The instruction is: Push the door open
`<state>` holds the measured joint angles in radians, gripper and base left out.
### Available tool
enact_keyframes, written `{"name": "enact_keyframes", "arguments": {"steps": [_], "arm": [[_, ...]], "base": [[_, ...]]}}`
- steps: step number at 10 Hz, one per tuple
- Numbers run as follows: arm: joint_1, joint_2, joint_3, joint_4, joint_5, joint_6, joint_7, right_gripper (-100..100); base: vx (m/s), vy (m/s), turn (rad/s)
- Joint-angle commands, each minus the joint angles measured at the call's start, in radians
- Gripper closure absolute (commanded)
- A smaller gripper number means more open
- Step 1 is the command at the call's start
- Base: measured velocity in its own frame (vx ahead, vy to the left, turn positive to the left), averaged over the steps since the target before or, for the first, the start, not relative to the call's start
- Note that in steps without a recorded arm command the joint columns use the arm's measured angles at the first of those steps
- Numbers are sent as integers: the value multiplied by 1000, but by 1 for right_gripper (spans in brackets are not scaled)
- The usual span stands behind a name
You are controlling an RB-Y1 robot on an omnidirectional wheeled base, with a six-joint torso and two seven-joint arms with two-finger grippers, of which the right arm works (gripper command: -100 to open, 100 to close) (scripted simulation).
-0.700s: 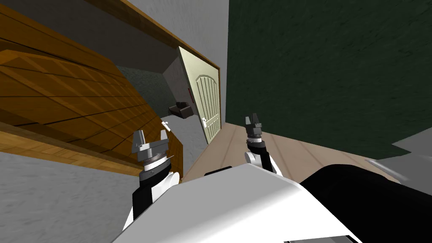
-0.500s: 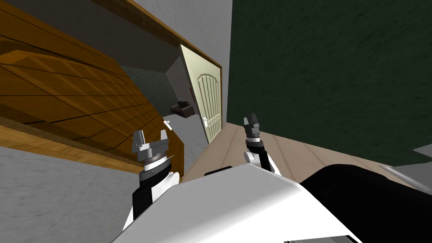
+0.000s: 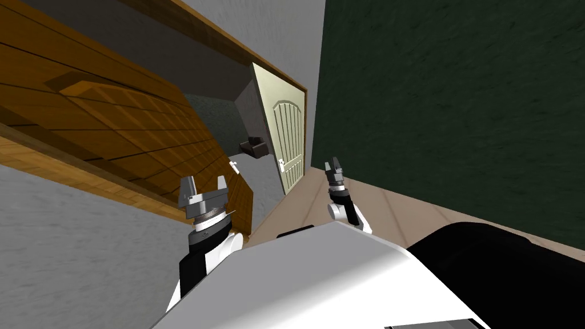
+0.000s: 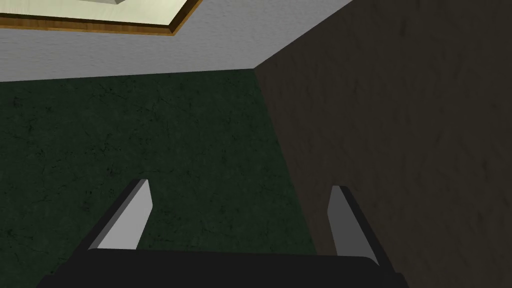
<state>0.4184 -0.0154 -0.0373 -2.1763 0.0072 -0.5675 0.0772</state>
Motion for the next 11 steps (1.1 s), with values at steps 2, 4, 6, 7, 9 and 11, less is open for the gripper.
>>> {"name": "enact_keyframes", "arguments": {"steps": [2, 4, 6, 7, 9, 11], "arm": [[-39, -17, 5, 72, -6, 7, -13, -100], [-74, -33, 6, 131, -13, 9, -25, -100], [-113, -51, 7, 198, -21, 12, -38, -100], [-113, -51, 7, 211, -21, 12, -38, -100], [-132, -59, 7, 248, -25, 13, -45, -100], [-175, -77, 8, 314, -33, 16, -59, -100]], "base": [[39, -48, 174], [38, -52, 182], [45, -63, 201], [41, -44, 50], [25, -32, 93], [32, -39, 169]]}}
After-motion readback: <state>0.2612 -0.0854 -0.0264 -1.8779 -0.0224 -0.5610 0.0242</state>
